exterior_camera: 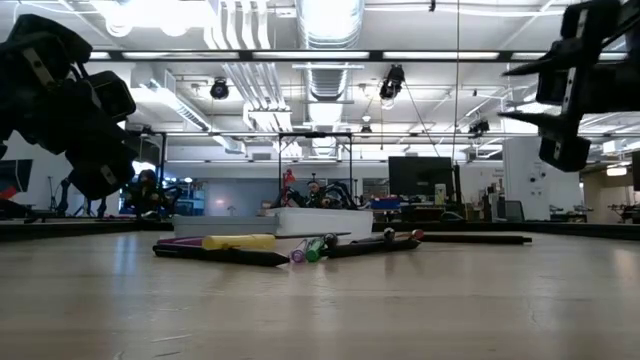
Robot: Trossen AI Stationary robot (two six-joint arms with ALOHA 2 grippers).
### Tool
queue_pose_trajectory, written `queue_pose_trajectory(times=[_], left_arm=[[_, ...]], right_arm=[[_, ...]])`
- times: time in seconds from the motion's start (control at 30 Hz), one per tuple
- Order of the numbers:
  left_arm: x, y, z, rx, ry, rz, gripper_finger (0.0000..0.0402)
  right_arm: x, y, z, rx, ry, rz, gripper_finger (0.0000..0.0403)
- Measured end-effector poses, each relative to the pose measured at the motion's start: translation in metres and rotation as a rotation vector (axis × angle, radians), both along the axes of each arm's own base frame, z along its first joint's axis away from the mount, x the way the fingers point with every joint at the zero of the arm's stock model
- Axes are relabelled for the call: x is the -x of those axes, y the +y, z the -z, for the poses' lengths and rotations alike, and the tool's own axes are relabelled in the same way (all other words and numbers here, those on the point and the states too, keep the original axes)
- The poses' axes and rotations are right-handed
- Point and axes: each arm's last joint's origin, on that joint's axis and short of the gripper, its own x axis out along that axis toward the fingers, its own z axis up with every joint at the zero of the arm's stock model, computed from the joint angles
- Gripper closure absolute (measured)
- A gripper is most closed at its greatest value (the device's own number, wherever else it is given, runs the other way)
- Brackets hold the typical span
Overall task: Pick & place school supplies into a supply box
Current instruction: Put the violet scissors into the supply box
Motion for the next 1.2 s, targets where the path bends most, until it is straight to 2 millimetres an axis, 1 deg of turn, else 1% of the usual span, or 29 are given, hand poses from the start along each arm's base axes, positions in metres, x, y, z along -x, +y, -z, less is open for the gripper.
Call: queue_pose_trajectory(times=[0.13,0.17,0.27,0.3,0.4,0.47,0.53,0.67,0.73,0.77,0.83,0.9,0.97,1.03,1.2], left_arm=[[0.0,0.0,0.0,0.0,0.0,0.0,0.0309],[0.0,0.0,0.0,0.0,0.0,0.0,0.0309],[0.0,0.0,0.0,-0.016,-0.004,0.006,0.0309],[0.0,0.0,0.0,-0.076,-0.022,0.027,0.0309],[0.0,0.0,0.0,-0.358,-0.106,0.137,0.0309],[0.0,0.0,0.0,-0.497,-0.147,0.19,0.0309],[0.0,0.0,0.0,-0.559,-0.165,0.214,0.0309],[0.0,0.001,0.0,-0.574,-0.16,0.191,0.0309],[-0.001,0.001,-0.003,-0.526,-0.171,0.159,0.0309],[-0.002,0.001,-0.005,-0.463,-0.181,0.127,0.0309],[-0.003,0.001,-0.01,-0.271,-0.172,0.051,0.0309],[-0.006,0.002,-0.02,-0.066,-0.212,-0.025,0.0309],[-0.007,0.002,-0.029,0.069,-0.269,-0.074,0.0309],[-0.008,0.003,-0.038,0.137,-0.343,-0.099,0.0309],[-0.005,0.004,-0.059,0.161,-0.559,-0.133,0.0309]], right_arm=[[-0.001,-0.006,0.004,0.092,0.061,0.209,0.0193],[-0.001,-0.008,0.005,0.08,0.07,0.272,0.0193],[-0.002,-0.011,0.007,-0.053,0.062,0.394,0.0193],[-0.002,-0.011,0.008,-0.086,0.061,0.407,0.0193],[-0.004,-0.011,0.012,-0.138,0.083,0.406,0.0193],[-0.006,-0.011,0.014,-0.198,0.092,0.409,0.0193],[-0.007,-0.011,0.017,-0.242,0.106,0.418,0.0193],[-0.009,-0.011,0.023,-0.283,0.148,0.451,0.0193],[-0.01,-0.011,0.025,-0.301,0.161,0.457,0.0193],[-0.011,-0.011,0.025,-0.301,0.165,0.458,0.0193],[-0.012,-0.011,0.024,-0.298,0.151,0.454,0.0193],[-0.014,-0.012,0.022,-0.296,0.125,0.449,0.0193],[-0.016,-0.012,0.018,-0.265,0.1,0.439,0.0193],[-0.017,-0.012,0.016,-0.231,0.083,0.43,0.0193],[-0.019,-0.012,0.015,-0.174,0.089,0.424,0.0193]])
